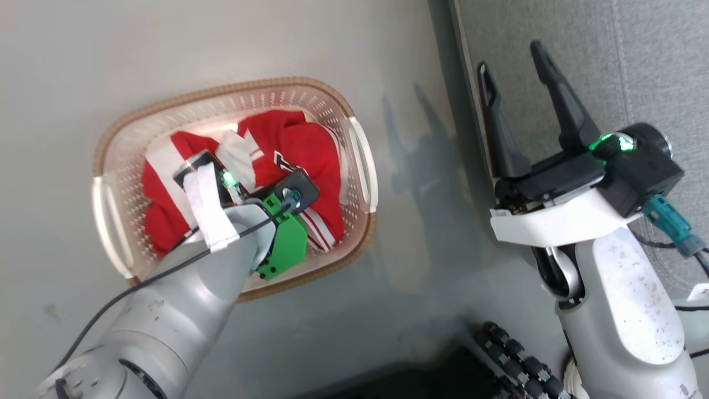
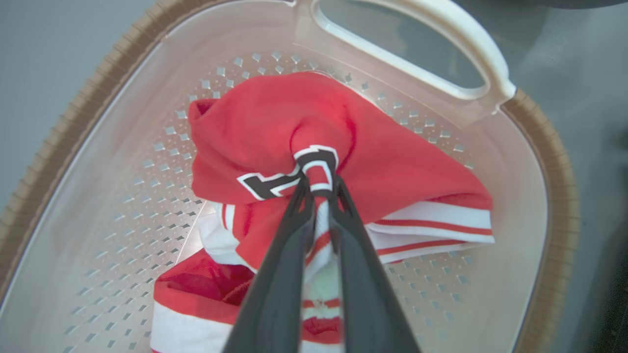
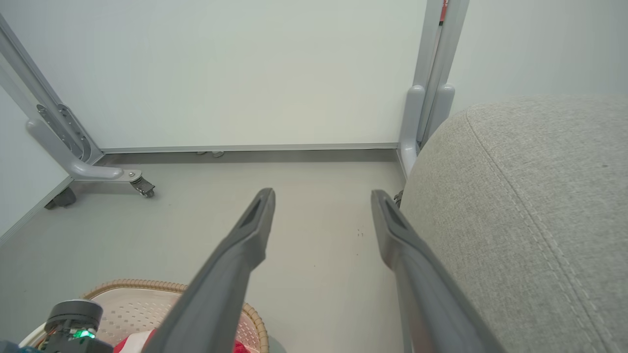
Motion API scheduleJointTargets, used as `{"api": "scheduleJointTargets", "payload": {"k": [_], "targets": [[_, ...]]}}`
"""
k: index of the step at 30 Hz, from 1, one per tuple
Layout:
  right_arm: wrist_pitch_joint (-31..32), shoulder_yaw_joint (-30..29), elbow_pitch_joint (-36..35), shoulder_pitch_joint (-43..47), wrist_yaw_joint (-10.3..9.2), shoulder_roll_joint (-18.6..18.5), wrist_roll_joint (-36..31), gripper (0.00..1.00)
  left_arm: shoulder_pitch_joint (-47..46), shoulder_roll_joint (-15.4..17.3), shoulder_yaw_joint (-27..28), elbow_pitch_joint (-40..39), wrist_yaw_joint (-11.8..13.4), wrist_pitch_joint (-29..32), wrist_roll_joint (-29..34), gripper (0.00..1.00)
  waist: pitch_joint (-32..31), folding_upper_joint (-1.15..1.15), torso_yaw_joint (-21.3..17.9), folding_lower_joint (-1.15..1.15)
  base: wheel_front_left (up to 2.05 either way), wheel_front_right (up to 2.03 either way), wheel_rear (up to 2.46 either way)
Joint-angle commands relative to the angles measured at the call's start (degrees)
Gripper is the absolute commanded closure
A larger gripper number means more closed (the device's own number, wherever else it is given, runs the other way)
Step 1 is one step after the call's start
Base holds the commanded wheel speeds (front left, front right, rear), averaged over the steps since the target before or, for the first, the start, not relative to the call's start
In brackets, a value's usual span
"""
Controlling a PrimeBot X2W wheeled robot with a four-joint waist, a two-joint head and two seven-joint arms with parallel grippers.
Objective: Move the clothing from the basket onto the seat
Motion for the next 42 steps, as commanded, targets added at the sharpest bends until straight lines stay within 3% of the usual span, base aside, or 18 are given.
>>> {"api": "scheduleJointTargets", "payload": {"k": [1,15,30,42], "targets": [[-0.3,-0.2,0.6,1.3,-0.02,-0.2,-0.5,0.00,1.0,-0.2,-0.1,-0.4,-0.2,-0.9,-0.8,1.00,-5.4,0.00,2.9,0.00,0.00,0.00,0.00],[-0.3,-1.5,5.3,7.4,-0.02,-0.2,-2.3,0.00,5.9,-0.3,0.2,-9.2,-0.2,-4.8,-10.3,1.00,-18.2,0.00,8.2,0.00,0.00,0.00,0.00],[-0.3,-1.7,7.3,13.2,-0.02,-0.2,-2.5,0.00,11.2,4.0,13.6,-27.1,0.8,-4.7,-9.5,1.00,-28.5,0.00,9.9,0.00,0.00,0.00,0.00],[-0.3,-1.4,8.1,17.0,-0.02,-0.2,-2.4,0.00,17.1,4.8,23.9,-39.0,1.8,-4.7,-6.3,1.00,-35.0,0.00,10.3,0.00,0.00,0.00,0.00]]}}
